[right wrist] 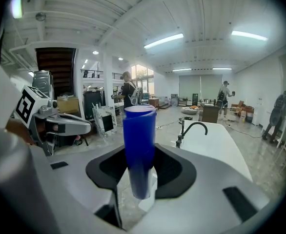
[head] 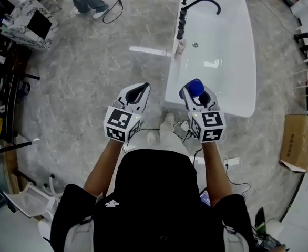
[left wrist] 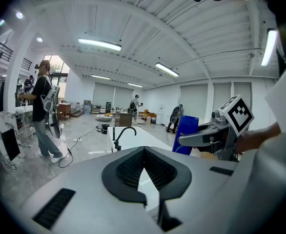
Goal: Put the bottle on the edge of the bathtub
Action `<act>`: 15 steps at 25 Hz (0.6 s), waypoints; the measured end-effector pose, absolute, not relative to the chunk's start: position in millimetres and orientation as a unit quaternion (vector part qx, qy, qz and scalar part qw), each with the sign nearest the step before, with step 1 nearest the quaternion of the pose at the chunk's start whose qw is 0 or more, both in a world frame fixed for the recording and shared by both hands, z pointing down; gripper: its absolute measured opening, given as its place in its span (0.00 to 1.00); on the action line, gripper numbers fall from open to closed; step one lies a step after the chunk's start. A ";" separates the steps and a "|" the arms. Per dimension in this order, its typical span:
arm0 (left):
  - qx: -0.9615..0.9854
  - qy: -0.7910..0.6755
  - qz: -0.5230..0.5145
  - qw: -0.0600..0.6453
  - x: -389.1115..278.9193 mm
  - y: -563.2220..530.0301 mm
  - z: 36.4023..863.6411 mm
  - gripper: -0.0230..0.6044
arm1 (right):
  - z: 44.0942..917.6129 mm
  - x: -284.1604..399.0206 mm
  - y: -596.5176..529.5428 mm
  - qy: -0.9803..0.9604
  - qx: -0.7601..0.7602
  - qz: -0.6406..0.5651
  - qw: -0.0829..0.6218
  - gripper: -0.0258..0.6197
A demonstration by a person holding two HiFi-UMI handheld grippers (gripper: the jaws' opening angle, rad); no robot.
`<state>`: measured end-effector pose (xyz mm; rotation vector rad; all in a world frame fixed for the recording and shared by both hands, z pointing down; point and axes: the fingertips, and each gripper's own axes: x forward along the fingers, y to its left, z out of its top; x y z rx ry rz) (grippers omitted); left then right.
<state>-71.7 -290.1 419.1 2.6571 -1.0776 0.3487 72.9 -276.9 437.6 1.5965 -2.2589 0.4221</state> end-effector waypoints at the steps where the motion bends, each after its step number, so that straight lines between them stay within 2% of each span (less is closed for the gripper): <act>1: 0.912 -0.369 0.123 0.128 -69.7 -294.3 424.0 0.06 | 442.1 75.3 -281.1 -0.795 0.561 0.153 0.174 0.29; 15: 0.896 -0.367 0.160 0.191 -23.3 -341.7 495.0 0.06 | 522.2 100.9 -334.3 -0.798 0.521 0.211 0.216 0.29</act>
